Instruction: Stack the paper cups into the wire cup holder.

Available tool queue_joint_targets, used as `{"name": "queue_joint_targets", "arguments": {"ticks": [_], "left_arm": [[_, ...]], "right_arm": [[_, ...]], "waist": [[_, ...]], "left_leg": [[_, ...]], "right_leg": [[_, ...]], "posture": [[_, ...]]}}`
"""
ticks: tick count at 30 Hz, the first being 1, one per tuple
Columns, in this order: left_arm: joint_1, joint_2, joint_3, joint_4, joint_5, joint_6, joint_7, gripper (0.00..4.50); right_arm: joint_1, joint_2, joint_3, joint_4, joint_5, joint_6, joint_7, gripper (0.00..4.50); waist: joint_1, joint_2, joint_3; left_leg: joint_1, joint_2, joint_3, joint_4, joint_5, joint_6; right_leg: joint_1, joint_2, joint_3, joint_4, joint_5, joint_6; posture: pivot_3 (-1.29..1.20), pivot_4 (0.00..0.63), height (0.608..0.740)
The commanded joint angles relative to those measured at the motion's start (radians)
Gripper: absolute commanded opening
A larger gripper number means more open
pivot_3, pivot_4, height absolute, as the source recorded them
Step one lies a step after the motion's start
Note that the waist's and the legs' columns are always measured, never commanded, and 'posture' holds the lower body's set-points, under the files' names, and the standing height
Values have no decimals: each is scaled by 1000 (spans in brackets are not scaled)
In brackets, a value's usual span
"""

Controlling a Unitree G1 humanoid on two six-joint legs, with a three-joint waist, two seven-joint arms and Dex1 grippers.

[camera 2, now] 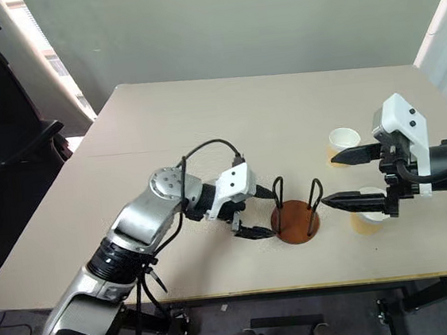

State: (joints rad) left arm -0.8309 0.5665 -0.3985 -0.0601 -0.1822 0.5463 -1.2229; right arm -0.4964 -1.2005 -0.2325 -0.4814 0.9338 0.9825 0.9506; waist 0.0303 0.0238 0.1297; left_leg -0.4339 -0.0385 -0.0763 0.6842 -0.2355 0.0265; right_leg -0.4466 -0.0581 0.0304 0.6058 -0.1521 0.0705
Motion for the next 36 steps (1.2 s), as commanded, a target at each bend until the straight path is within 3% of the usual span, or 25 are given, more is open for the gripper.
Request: {"name": "queue_joint_targets", "arguments": {"ticks": [1,7,16,23,36], "left_arm": [[-21,39,37,-50,13,2,8,4481],[-27,131,111,-53,9,31,26,4481],[-103,197,302,21,-53,80,89,4481],[-94,257,328,39,-54,61,98,4481],[-35,264,338,-46,-121,69,75,4481]], "right_arm": [[-69,2,57,25,-62,-43,10,4500],[-239,72,237,141,-213,-90,25,4500],[-421,134,429,410,-490,-226,124,4500],[-558,202,602,702,-780,-445,221,4500],[-727,401,681,1244,-1091,-774,264,4500]], "waist": [[-1,0,0],[-6,0,0],[-7,0,0],[-10,0,0],[-10,0,0]], "left_leg": [[0,0,0,0,0,0],[1,0,0,0,0,1],[-1,0,-2,-1,-1,1],[-1,1,-3,-2,0,-1],[-1,1,-3,-4,-2,-4]], "right_leg": [[0,0,0,0,0,0],[-1,0,-1,2,0,-2],[-3,0,-2,2,4,-7],[-6,0,-3,2,3,-9],[-8,0,-3,4,3,-12]], "posture": [[0,150,740],[0,150,740],[0,150,740],[0,150,740],[0,150,740]]}}
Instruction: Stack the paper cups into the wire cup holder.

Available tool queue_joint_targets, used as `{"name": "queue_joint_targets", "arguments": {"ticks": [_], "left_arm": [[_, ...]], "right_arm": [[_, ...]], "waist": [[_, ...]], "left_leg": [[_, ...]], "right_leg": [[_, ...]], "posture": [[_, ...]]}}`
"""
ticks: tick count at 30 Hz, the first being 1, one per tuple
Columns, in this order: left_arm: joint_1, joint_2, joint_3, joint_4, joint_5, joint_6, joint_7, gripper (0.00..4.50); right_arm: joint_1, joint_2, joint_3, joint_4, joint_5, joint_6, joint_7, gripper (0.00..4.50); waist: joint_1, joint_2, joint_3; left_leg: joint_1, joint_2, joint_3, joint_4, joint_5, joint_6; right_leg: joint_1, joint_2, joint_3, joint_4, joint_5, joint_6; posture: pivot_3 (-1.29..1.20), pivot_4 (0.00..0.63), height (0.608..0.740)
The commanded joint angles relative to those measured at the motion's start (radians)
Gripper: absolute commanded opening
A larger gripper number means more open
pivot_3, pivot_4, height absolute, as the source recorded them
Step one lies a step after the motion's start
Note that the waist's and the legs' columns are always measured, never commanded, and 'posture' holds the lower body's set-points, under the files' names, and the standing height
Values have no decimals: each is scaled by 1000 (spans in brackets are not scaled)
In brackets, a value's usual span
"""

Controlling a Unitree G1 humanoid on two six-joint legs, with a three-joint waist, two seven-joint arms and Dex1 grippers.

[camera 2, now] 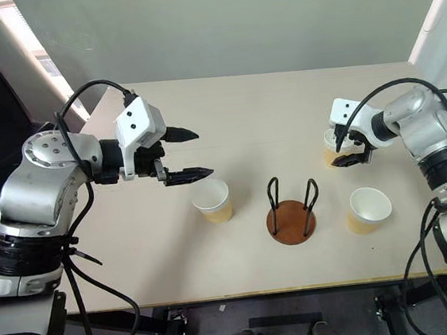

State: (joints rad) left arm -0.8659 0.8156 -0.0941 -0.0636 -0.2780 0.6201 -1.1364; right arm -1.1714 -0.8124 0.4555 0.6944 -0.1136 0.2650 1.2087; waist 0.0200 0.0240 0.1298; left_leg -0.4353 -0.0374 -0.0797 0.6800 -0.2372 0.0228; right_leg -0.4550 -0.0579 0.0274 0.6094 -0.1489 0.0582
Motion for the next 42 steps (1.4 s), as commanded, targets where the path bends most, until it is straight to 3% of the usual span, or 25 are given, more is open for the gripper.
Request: {"name": "queue_joint_targets", "arguments": {"ticks": [1,4,7,18,22,27,32,36,42], "left_arm": [[3,17,34,-47,-29,-4,-12,4481],[8,23,35,-51,-36,-3,-9,4481],[15,30,35,-53,-39,-4,-7,4500],[34,48,18,-50,-42,-36,-27,4500],[28,44,10,-35,-39,-45,-34,4500],[24,35,13,-32,-60,-43,-56,4500],[37,50,18,-29,-82,-49,-99,4500],[28,40,27,-22,-120,-41,-137,4500],[8,22,9,4,-126,-62,-169,4500]], "right_arm": [[-65,26,-5,106,-61,-75,2,4500],[-100,62,-10,204,-101,-118,-6,4500],[-124,87,-17,275,-129,-145,-10,3910],[-140,84,-75,310,-131,-148,37,28],[-133,53,-108,274,-123,-125,79,28],[-103,-20,-156,70,-76,-50,199,28],[-44,-130,-215,-475,77,209,390,28],[-74,-209,-196,-828,280,441,406,28],[-93,-238,-175,-1001,389,571,406,28]], "waist": [[0,0,0],[0,0,0],[0,0,0],[0,0,0],[1,0,0],[0,1,0],[-3,1,1],[-6,1,1],[-8,0,0]], "left_leg": [[0,0,0,0,0,0],[0,0,0,0,-1,-1],[0,0,-1,-1,-1,-2],[0,0,-2,-1,-2,-5],[0,0,-2,-1,-2,-5],[0,0,-2,-2,-3,-6],[0,2,-2,-3,-2,-7],[0,4,-2,-4,-2,-8],[1,4,-2,-2,-1,-8]], "right_leg": [[0,0,0,0,0,0],[0,0,0,0,0,-1],[0,0,0,0,0,-2],[0,0,-1,0,0,-3],[0,0,-1,0,0,-3],[0,1,-1,0,-1,-4],[-1,2,-2,0,-2,-5],[-1,3,-2,0,-4,-10],[1,4,-3,0,-9,-18]], "posture": [[0,150,740],[0,150,740],[0,150,740],[0,150,740],[0,150,740],[0,150,740],[0,150,740],[0,150,740],[0,150,740]]}}
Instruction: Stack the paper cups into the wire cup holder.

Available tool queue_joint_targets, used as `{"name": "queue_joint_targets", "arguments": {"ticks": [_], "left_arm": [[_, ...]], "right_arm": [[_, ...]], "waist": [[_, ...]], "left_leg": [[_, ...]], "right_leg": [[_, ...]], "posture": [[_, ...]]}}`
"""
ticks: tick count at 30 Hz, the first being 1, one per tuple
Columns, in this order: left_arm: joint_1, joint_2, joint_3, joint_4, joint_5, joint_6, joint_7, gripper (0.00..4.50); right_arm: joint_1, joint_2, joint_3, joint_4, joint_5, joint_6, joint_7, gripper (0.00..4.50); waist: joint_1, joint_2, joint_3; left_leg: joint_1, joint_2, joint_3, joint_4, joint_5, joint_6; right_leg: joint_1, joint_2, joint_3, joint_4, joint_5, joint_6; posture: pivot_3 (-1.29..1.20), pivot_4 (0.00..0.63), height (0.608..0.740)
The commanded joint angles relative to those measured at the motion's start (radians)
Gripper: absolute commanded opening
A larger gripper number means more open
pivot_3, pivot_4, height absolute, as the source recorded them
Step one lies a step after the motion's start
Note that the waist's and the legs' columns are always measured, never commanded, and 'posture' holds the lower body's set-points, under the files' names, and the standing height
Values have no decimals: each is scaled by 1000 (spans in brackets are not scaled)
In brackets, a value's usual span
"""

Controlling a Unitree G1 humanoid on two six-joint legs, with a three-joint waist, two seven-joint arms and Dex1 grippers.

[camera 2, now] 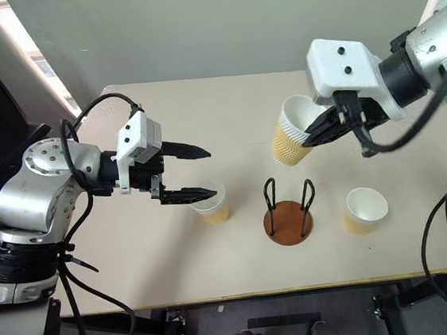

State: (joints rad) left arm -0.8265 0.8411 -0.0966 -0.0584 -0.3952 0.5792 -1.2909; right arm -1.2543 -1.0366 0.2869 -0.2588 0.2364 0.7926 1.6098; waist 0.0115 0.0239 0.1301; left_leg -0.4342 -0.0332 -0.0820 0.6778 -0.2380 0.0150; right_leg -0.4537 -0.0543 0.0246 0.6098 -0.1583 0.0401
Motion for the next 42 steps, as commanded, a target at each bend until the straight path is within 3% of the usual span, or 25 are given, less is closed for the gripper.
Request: {"name": "queue_joint_targets", "arguments": {"ticks": [1,16,23,27,35,42], "left_arm": [[-34,-9,7,3,-7,-23,-15,4500],[-36,-25,-4,14,7,-36,-15,4500],[-26,-23,-4,3,9,-37,-7,4500],[-18,-21,-4,-5,12,-39,-4,4500],[-3,-13,6,-26,22,-59,10,4500],[30,75,-27,-142,112,-69,43,4500]], "right_arm": [[-6,-8,-2,-67,48,53,4,28],[89,15,126,-17,-73,-132,-13,28],[106,29,125,-15,-88,-174,4,28],[106,45,119,-15,-89,-173,-2,862],[117,63,84,-1,-88,-134,-63,3653],[108,91,-64,-6,56,102,-148,3653]], "waist": [[0,0,0],[0,0,0],[0,0,0],[-1,0,0],[-1,0,0],[-2,0,0]], "left_leg": [[0,0,0,1,0,1],[0,0,0,2,3,4],[-1,0,1,3,3,5],[-1,0,1,3,3,5],[-1,0,1,3,3,5],[-1,0,1,3,3,5]], "right_leg": [[0,0,0,0,0,0],[0,0,0,1,3,1],[0,0,0,1,4,2],[0,0,0,1,4,2],[0,0,0,1,4,2],[0,0,1,0,4,2]], "posture": [[0,150,740],[0,150,740],[0,150,740],[0,150,740],[0,150,740],[0,150,740]]}}
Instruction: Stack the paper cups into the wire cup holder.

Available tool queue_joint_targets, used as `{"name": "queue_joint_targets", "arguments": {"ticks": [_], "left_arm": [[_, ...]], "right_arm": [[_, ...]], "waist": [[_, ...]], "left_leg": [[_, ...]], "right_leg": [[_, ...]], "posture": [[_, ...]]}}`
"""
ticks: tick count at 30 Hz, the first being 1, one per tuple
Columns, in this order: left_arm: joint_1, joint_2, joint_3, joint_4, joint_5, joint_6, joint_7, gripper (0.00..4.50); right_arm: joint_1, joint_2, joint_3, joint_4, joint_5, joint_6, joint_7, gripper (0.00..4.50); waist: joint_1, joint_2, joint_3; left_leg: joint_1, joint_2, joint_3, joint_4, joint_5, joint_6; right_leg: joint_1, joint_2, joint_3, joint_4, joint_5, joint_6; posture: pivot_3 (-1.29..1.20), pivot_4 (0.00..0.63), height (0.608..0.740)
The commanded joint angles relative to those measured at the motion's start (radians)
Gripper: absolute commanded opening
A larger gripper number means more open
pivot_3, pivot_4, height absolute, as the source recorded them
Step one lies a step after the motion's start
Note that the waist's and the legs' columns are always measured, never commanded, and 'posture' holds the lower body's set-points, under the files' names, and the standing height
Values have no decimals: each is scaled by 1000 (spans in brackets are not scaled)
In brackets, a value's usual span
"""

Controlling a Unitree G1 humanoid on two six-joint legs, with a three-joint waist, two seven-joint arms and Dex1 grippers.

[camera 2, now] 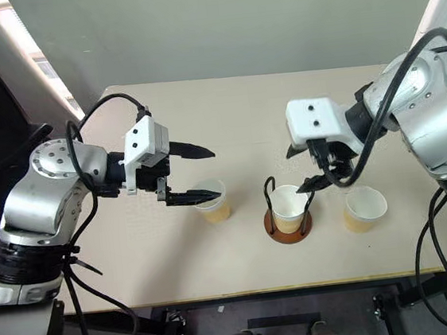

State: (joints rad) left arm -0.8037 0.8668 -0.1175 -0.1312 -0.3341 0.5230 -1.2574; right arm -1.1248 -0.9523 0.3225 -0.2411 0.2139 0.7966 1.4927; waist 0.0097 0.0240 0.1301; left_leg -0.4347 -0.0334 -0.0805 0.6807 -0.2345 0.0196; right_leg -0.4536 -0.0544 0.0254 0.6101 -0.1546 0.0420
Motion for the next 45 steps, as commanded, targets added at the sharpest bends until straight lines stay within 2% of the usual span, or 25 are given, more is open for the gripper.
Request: {"name": "queue_joint_targets", "arguments": {"ticks": [1,7,11,16,22,30,40,43,45], "left_arm": [[13,71,-20,-83,81,-22,13,4500],[30,144,-71,-159,177,-5,22,4500],[31,149,-104,-201,199,56,28,4500],[43,151,-168,-163,269,7,19,4500],[16,124,-225,-83,355,-56,20,4500],[12,65,-243,-43,381,-92,4,4500],[2,4,-268,121,427,-256,-26,4500],[-5,-10,-272,170,432,-294,-39,3921],[-13,-25,-269,208,434,-341,-41,3185]], "right_arm": [[-23,15,-124,-30,109,127,-39,3653],[-8,26,-200,-81,242,230,-78,3653],[3,23,-222,-106,314,259,-95,3653],[5,22,-228,-123,368,278,-130,3653],[9,10,-221,-129,403,277,-159,3653],[22,-3,-218,-143,428,269,-192,3653],[48,-10,-230,-148,448,254,-219,3653],[74,-20,-238,-149,447,231,-219,3692],[89,-24,-242,-149,450,223,-223,3692]], "waist": [[0,0,0],[0,0,0],[0,0,0],[-1,0,0],[-1,0,0],[0,0,0],[0,0,0],[1,0,0],[1,0,0]], "left_leg": [[0,0,0,0,0,0],[0,0,0,0,0,0],[0,0,0,0,0,0],[0,0,0,-1,0,0],[0,0,-1,-1,0,0],[0,0,-1,-1,-1,0],[0,0,-1,0,-1,1],[0,0,-1,0,-1,1],[0,0,-1,0,-1,1]], "right_leg": [[0,0,0,0,0,0],[0,0,0,0,-1,-1],[0,0,0,0,-1,-1],[-1,0,0,1,-1,-2],[-1,0,0,1,-1,-2],[-1,0,0,1,-1,-2],[-1,0,0,1,0,-1],[-1,0,0,1,0,-1],[-1,0,0,1,0,-1]], "posture": [[0,150,740],[0,150,740],[0,150,740],[0,150,740],[0,150,740],[0,150,740],[0,150,740],[0,150,740],[0,150,740]]}}
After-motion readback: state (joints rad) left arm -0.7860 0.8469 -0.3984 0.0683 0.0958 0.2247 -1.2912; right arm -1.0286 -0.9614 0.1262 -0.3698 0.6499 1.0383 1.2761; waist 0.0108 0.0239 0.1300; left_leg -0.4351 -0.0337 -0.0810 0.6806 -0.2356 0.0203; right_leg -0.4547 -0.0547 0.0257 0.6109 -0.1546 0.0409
